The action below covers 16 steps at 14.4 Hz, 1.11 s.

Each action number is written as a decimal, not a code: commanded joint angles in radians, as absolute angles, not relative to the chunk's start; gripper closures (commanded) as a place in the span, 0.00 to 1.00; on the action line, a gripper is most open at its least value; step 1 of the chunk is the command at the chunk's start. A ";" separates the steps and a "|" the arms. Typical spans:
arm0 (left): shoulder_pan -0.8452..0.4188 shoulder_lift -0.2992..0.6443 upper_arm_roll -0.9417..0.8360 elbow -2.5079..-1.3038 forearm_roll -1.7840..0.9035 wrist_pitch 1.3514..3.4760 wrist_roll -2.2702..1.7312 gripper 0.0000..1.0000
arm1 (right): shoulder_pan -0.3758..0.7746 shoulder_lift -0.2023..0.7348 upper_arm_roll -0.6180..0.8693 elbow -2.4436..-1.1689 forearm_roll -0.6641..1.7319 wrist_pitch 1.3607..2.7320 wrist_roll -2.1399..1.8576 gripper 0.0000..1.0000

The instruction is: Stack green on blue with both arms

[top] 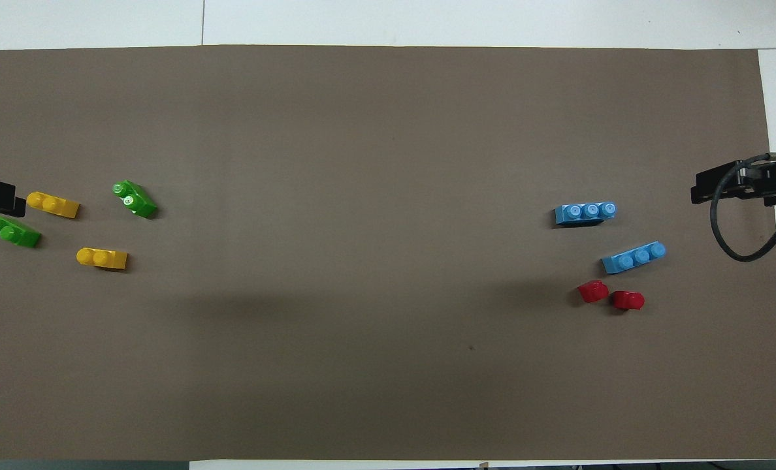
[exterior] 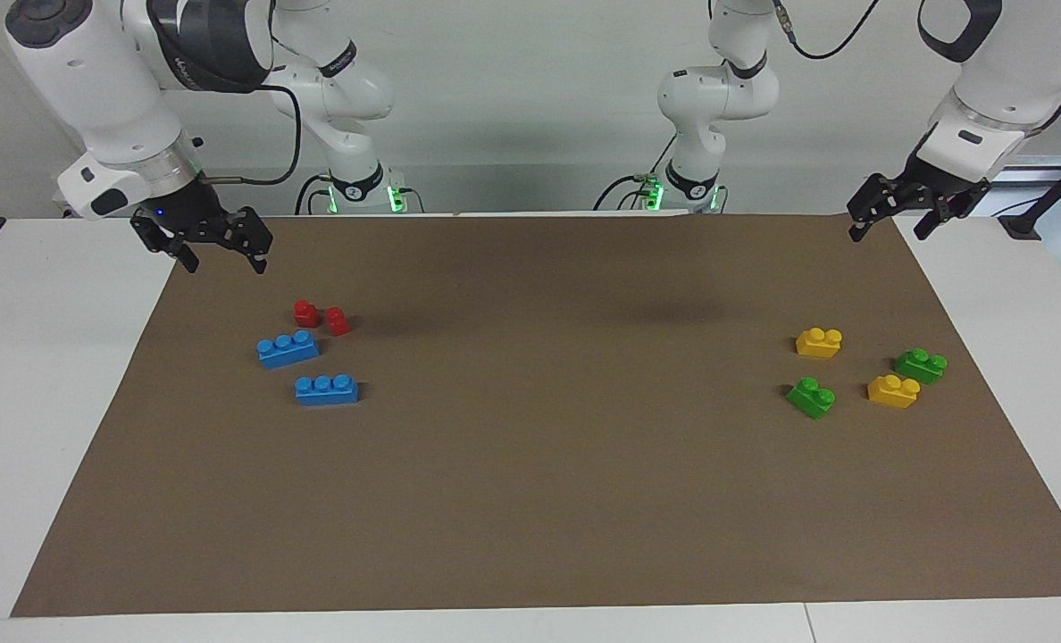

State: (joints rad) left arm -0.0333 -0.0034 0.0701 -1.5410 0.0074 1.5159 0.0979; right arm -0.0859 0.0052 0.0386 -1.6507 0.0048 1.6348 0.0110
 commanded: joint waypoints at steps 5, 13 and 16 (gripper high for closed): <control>-0.029 -0.043 0.067 -1.569 0.021 1.496 0.107 0.00 | -0.092 0.026 0.041 -1.692 0.012 1.778 0.407 0.02; -0.031 -0.058 0.067 -1.609 0.021 1.512 0.103 0.00 | -0.178 0.204 0.035 -1.698 0.339 1.812 1.080 0.05; -0.029 -0.063 0.067 -1.623 0.021 1.539 0.078 0.00 | -0.196 0.248 0.035 -1.710 0.433 1.835 1.227 0.05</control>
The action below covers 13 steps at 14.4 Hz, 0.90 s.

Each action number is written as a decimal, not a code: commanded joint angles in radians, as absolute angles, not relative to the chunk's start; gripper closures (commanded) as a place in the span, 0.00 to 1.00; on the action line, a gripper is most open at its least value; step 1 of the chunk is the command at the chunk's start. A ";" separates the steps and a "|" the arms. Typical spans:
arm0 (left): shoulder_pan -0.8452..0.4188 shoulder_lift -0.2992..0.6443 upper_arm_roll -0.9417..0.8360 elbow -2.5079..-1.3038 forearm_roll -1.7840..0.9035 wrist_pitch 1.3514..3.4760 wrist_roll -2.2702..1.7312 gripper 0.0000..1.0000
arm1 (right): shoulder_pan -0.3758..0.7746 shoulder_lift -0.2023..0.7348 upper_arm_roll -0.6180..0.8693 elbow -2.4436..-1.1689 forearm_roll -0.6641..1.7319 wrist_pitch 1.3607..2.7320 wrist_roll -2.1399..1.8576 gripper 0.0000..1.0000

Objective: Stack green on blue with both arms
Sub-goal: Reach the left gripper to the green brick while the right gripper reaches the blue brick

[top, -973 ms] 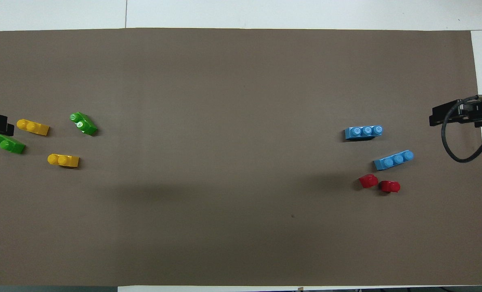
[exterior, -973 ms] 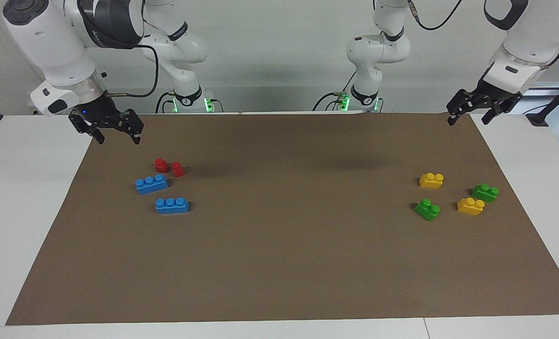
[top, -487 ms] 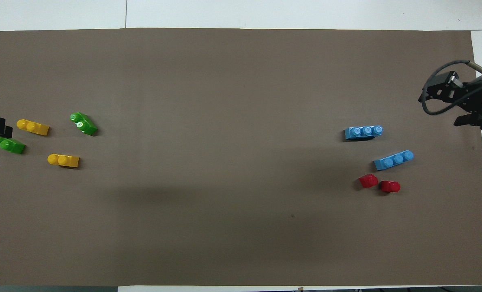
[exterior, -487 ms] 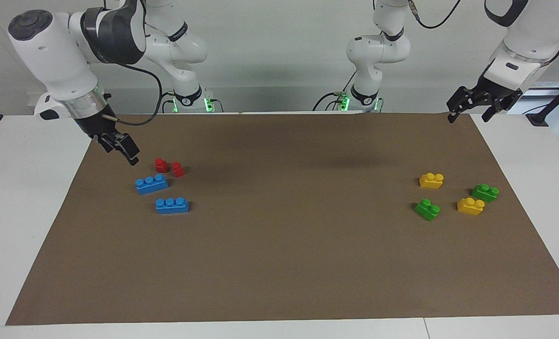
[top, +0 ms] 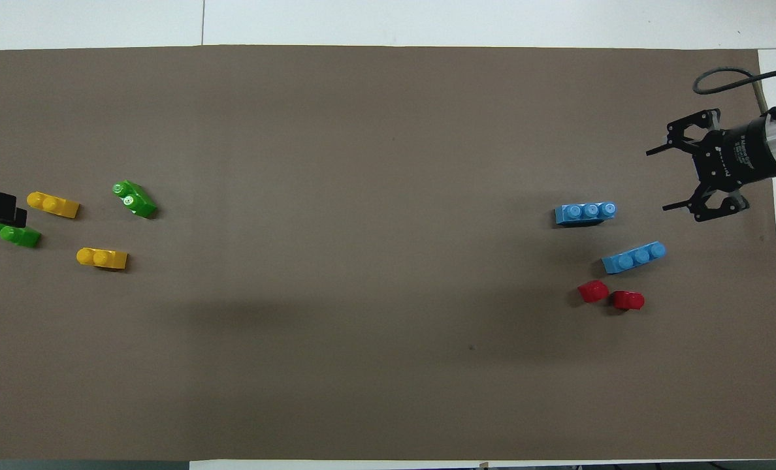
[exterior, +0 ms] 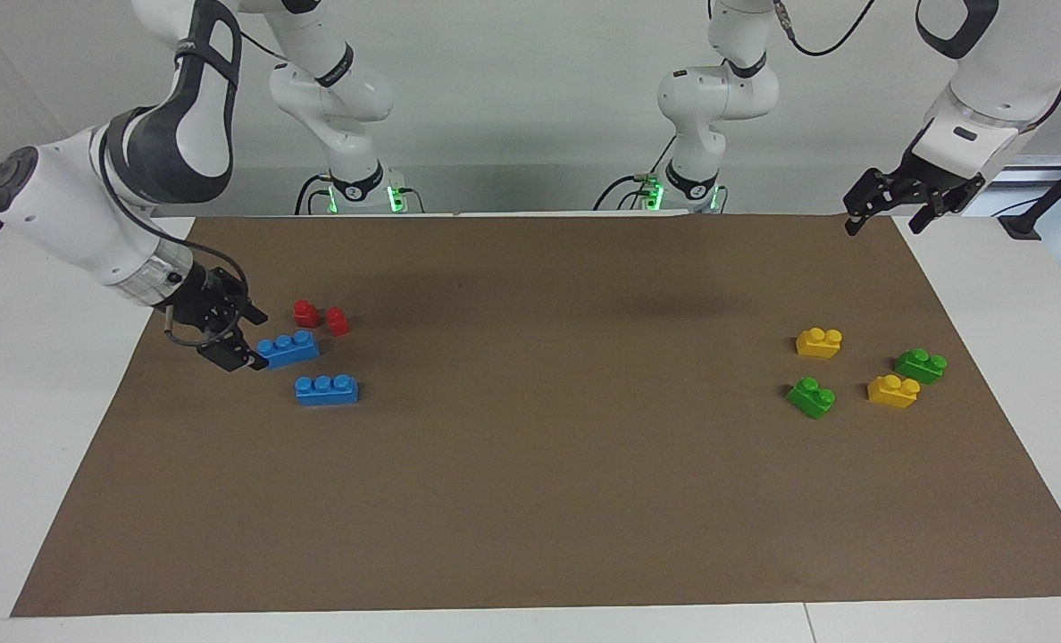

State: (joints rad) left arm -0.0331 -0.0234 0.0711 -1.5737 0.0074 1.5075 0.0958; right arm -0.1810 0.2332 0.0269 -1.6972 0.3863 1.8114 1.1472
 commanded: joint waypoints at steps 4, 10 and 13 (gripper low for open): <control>-0.029 -0.138 0.067 -1.788 0.021 1.643 -0.125 0.00 | -0.193 0.288 0.035 -1.758 0.442 1.864 1.256 0.04; -0.014 -0.152 0.068 -1.936 0.014 1.765 -0.357 0.00 | -0.193 0.360 0.035 -1.772 0.442 1.923 1.232 0.02; -0.014 -0.140 0.067 -1.994 0.012 1.883 -0.449 0.00 | -0.187 0.365 0.037 -1.825 0.445 1.999 1.227 0.01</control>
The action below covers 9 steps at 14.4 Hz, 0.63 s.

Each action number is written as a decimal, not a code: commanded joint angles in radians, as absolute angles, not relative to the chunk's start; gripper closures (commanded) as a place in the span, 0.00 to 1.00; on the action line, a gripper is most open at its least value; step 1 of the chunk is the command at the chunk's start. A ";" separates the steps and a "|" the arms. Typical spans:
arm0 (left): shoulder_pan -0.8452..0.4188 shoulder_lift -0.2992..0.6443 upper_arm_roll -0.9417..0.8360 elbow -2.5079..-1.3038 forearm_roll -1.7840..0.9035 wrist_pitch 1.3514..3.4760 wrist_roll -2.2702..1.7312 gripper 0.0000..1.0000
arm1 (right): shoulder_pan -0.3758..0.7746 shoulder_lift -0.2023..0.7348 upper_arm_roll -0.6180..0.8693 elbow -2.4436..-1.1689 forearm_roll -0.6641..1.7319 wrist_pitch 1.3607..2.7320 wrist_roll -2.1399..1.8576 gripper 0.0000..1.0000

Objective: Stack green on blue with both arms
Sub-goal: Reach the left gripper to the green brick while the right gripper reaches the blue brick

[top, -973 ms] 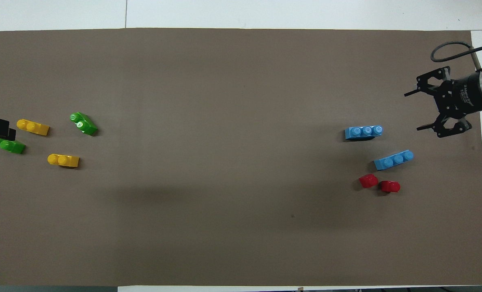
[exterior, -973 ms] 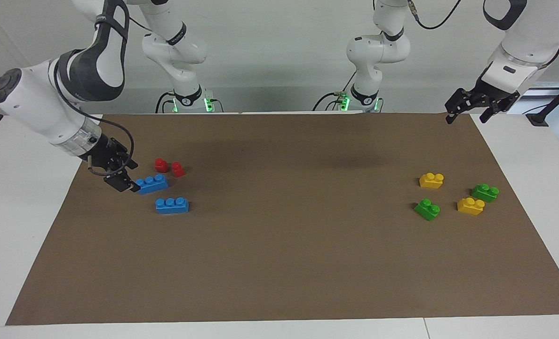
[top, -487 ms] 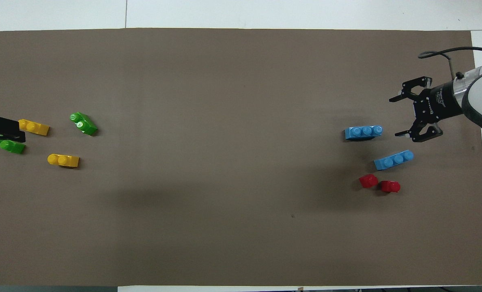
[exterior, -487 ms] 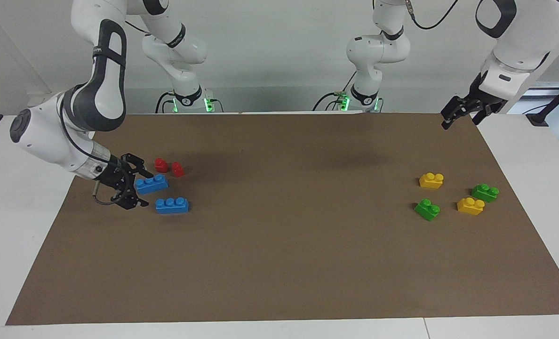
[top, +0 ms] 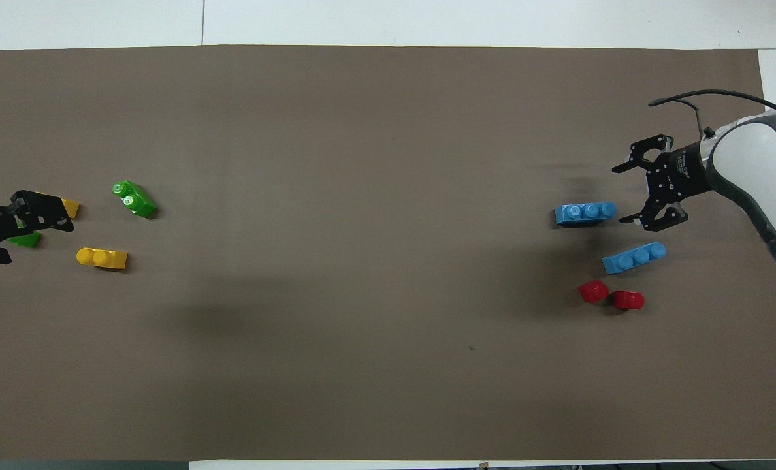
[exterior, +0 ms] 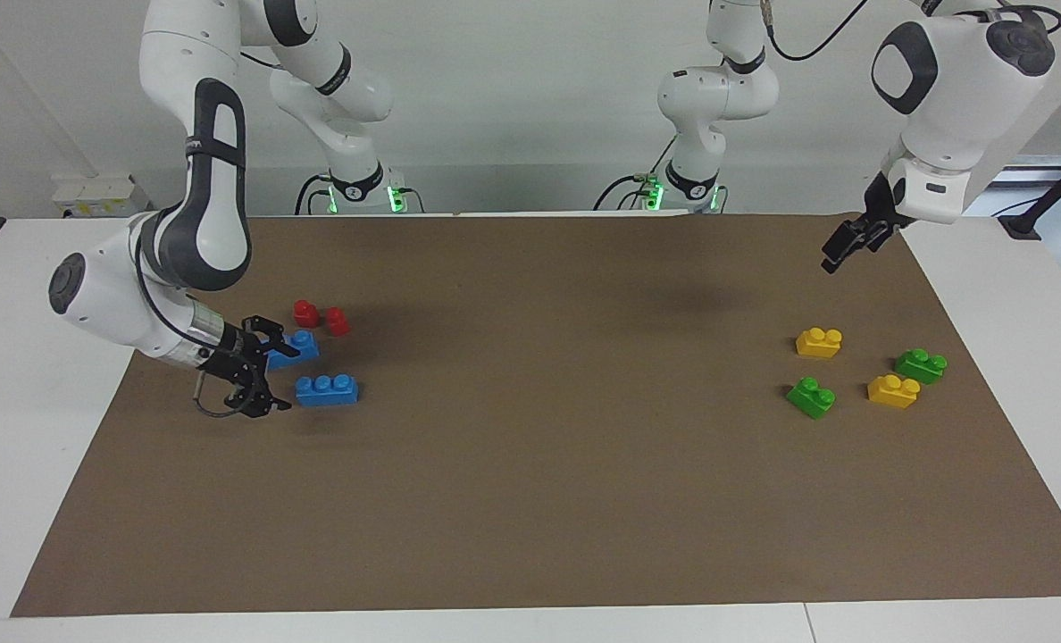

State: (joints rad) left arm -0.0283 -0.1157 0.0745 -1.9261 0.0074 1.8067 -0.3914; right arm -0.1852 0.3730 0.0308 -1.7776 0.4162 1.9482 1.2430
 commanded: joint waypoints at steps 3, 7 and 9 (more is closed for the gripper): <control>-0.014 -0.074 0.067 -1.997 0.012 1.933 -0.540 0.00 | -0.186 0.365 0.037 -1.880 0.451 2.054 1.186 0.01; -0.014 0.012 0.067 -1.994 0.008 2.035 -0.647 0.00 | -0.184 0.368 0.037 -1.937 0.492 2.137 1.135 0.01; -0.011 0.055 0.067 -1.993 -0.011 2.089 -0.675 0.00 | -0.183 0.383 0.038 -1.940 0.495 2.178 1.134 0.08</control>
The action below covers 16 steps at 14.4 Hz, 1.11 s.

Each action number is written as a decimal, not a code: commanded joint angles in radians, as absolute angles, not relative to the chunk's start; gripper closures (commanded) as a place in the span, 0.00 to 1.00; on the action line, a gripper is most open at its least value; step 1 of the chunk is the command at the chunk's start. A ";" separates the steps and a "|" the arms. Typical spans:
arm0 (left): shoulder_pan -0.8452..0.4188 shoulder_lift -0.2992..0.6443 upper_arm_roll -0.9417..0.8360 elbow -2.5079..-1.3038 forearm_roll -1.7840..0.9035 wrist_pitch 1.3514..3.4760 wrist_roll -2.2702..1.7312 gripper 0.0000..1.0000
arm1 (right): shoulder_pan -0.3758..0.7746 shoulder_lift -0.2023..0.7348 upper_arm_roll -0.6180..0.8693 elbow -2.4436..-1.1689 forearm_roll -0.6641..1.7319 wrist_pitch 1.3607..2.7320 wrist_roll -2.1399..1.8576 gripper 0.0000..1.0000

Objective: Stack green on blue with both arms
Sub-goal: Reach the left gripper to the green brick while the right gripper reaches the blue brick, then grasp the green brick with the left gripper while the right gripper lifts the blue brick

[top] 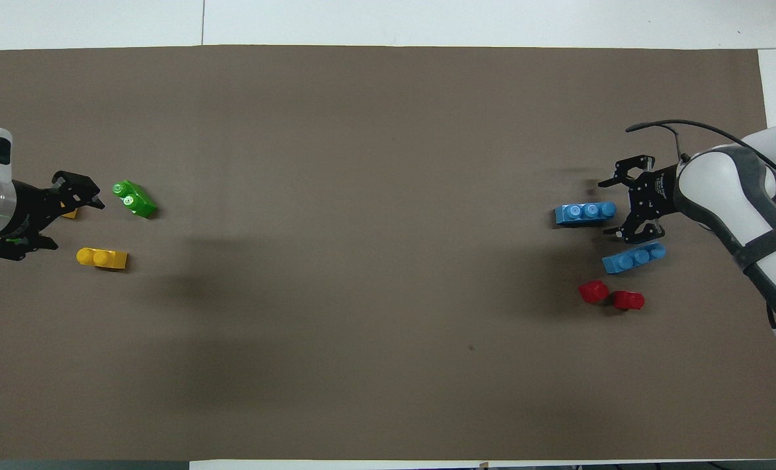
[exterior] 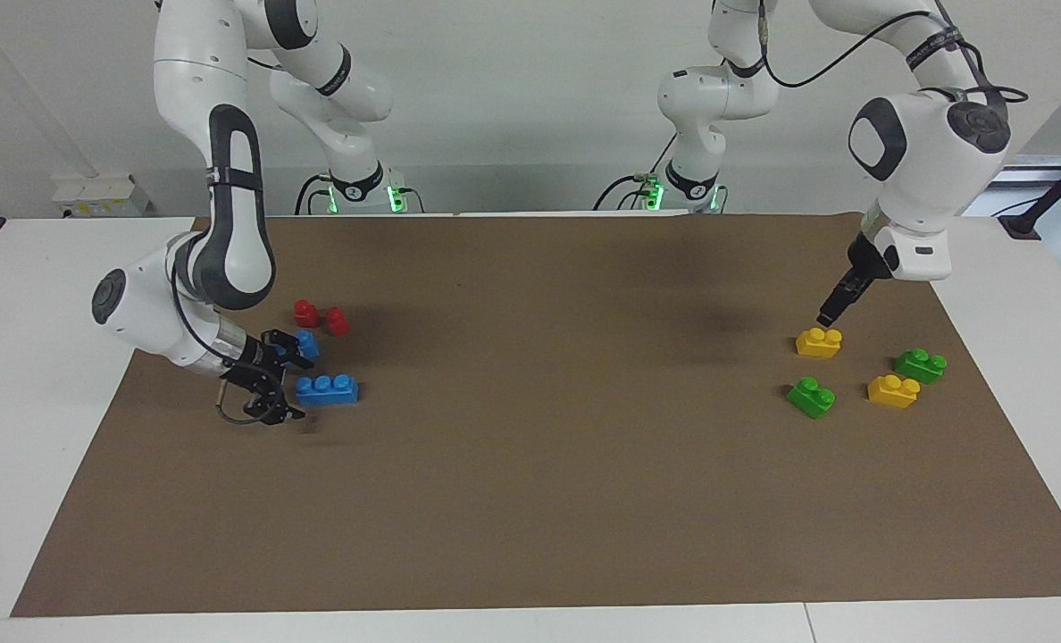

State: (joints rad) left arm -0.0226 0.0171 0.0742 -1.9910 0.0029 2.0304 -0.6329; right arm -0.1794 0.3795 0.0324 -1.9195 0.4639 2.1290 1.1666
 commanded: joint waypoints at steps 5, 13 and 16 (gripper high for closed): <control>0.014 0.161 0.067 -1.987 -0.024 2.196 -0.729 0.00 | -0.181 0.390 0.038 -1.945 0.557 2.201 1.072 0.75; 0.009 0.334 0.067 -1.878 -0.086 2.312 -0.862 0.00 | -0.137 0.408 0.035 -1.680 0.528 1.926 1.147 1.00; 0.009 0.376 0.067 -1.878 -0.086 2.374 -0.861 0.00 | -0.028 0.397 0.044 -1.589 0.518 1.902 1.300 1.00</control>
